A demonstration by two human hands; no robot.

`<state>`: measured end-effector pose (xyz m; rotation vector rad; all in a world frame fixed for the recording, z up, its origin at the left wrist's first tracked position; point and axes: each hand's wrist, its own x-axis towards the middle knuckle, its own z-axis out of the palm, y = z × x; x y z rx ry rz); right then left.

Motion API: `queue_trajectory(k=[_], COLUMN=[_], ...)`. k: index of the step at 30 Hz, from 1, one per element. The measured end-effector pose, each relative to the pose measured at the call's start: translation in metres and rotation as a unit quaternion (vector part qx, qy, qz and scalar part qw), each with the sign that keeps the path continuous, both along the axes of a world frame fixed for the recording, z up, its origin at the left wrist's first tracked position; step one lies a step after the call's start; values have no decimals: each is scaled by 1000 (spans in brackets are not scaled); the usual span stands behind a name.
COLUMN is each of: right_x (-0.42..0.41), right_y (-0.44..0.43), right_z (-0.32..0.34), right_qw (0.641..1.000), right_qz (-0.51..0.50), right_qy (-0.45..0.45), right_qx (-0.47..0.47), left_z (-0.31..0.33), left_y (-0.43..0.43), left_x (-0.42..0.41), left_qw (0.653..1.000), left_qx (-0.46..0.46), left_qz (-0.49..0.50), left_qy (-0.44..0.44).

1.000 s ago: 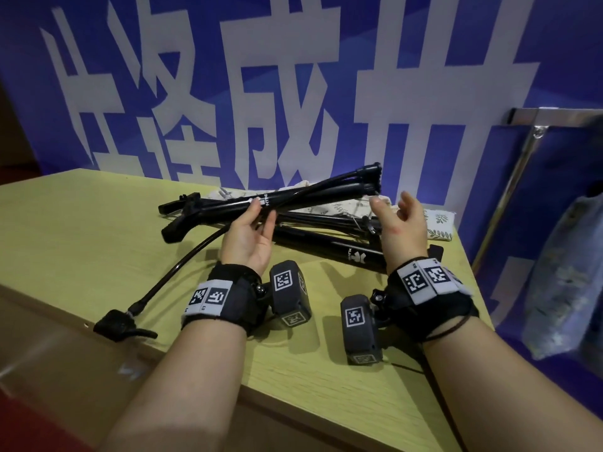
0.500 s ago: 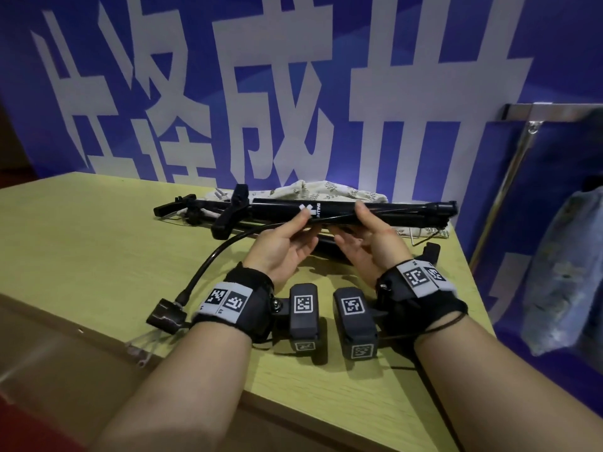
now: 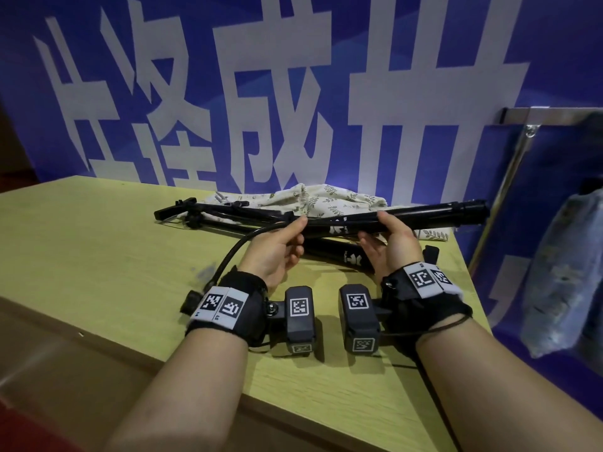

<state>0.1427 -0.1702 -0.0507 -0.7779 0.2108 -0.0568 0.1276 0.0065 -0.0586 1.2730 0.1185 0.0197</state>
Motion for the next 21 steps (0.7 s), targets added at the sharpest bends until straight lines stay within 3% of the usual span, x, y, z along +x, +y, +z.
queue_trajectory(k=[4, 11, 21], right_x=[4, 3, 2], right_y=[-6, -3, -10], right_z=[-1, 0, 5], right_qw=[999, 999, 999], right_qz=[-24, -27, -32], right_qy=[14, -14, 4], right_qx=[-22, -41, 4], left_z=[2, -1, -3], left_y=[1, 8, 10], left_x=[-1, -2, 5], left_qw=[999, 980, 991], left_qx=[4, 55, -53], left_qz=[27, 156, 105], left_qy=[-47, -107, -58])
